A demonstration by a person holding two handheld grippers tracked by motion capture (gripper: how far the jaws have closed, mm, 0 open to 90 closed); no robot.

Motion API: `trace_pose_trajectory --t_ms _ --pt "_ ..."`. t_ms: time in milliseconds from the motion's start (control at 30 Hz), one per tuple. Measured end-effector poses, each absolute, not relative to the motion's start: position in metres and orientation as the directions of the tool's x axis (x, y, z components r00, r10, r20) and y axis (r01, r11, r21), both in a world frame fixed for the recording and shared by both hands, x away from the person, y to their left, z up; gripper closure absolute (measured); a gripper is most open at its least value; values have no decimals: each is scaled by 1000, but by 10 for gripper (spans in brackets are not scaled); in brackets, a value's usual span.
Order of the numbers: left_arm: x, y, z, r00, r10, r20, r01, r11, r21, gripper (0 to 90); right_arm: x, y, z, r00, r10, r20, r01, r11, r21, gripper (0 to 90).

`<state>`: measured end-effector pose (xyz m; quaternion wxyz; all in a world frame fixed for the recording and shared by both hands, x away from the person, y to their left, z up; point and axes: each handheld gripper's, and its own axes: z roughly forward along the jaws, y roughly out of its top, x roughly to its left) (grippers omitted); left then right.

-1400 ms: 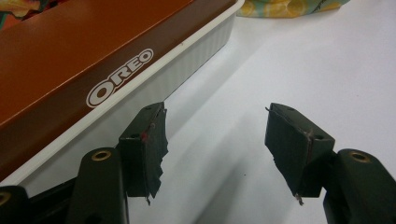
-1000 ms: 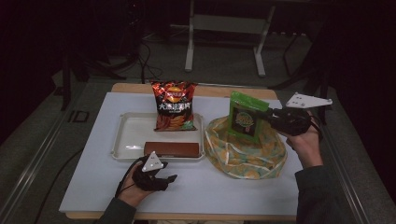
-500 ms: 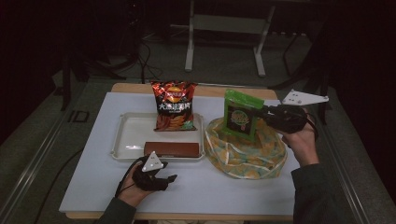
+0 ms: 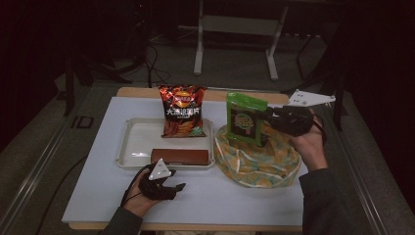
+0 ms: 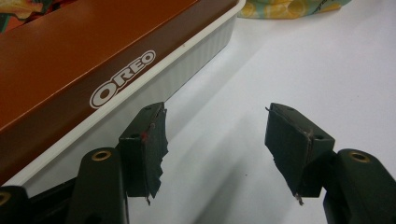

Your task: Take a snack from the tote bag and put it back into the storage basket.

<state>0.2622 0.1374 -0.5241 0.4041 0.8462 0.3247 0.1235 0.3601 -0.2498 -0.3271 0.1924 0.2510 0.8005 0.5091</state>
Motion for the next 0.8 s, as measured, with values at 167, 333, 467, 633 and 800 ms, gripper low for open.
trace_pose_trajectory --t_ms 167,333,467,633,800 --pt "263 138 -524 756 652 -54 452 -461 764 383 361 -242 -326 -805 591 -60 199 364 910 756" --pt "263 139 -524 756 652 -54 452 -462 763 383 362 -234 -325 -809 584 -65 193 370 909 757" --pt "263 139 -524 756 652 -58 453 -457 765 383 363 -227 -324 -816 574 -68 187 374 908 756" --pt "263 138 -524 756 652 -59 453 -456 766 383 365 -217 -323 -824 561 -72 179 379 908 757" --pt "263 139 -524 757 651 -58 452 -457 766 383 366 -205 -323 -834 546 -81 170 394 903 757"
